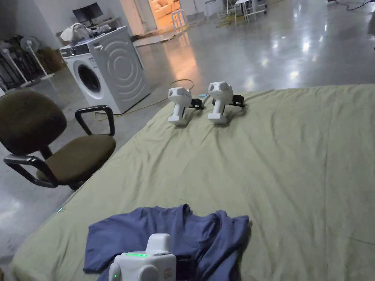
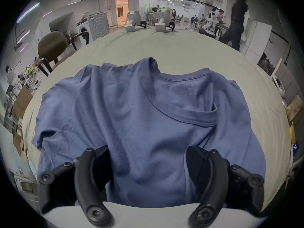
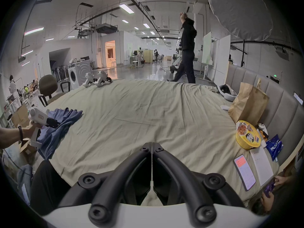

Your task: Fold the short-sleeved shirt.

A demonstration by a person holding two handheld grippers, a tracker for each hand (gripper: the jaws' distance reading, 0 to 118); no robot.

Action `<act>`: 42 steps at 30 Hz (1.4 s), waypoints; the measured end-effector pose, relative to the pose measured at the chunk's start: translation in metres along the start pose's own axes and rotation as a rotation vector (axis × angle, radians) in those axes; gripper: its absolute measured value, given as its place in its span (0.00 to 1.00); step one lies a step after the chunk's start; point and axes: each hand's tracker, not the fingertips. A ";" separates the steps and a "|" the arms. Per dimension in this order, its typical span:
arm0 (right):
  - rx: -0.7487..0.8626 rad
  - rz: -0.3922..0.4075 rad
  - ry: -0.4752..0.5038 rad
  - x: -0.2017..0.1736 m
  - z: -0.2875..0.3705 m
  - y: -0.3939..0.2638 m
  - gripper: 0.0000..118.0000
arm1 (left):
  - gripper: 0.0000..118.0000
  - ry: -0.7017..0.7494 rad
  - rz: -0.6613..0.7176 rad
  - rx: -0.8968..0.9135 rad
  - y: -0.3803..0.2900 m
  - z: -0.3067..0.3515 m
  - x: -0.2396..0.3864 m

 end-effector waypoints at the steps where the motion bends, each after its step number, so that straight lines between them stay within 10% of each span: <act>1: -0.006 -0.004 0.007 0.000 -0.001 -0.001 0.03 | 0.78 0.003 0.005 -0.001 0.000 0.003 0.002; 3: -0.013 -0.003 0.010 0.000 0.000 -0.001 0.03 | 0.61 0.017 0.045 -0.004 0.004 0.011 0.002; 5: -0.008 -0.004 0.008 0.003 0.004 -0.002 0.03 | 0.05 0.064 0.068 0.030 0.008 0.017 0.002; 20: 0.017 -0.121 -0.034 0.023 0.022 -0.006 0.03 | 0.05 -0.282 0.440 0.373 0.075 0.139 -0.009; 32: 0.094 -0.207 -0.155 0.026 0.040 -0.002 0.03 | 0.05 -0.653 -0.026 0.460 0.183 0.174 0.259; 35: 0.097 -0.233 -0.206 0.099 0.091 -0.042 0.03 | 0.05 -0.765 -0.152 0.350 0.156 0.149 0.352; 42: 0.070 -0.271 -0.294 0.127 0.128 -0.065 0.03 | 0.05 -1.029 -0.391 0.024 0.003 0.109 0.535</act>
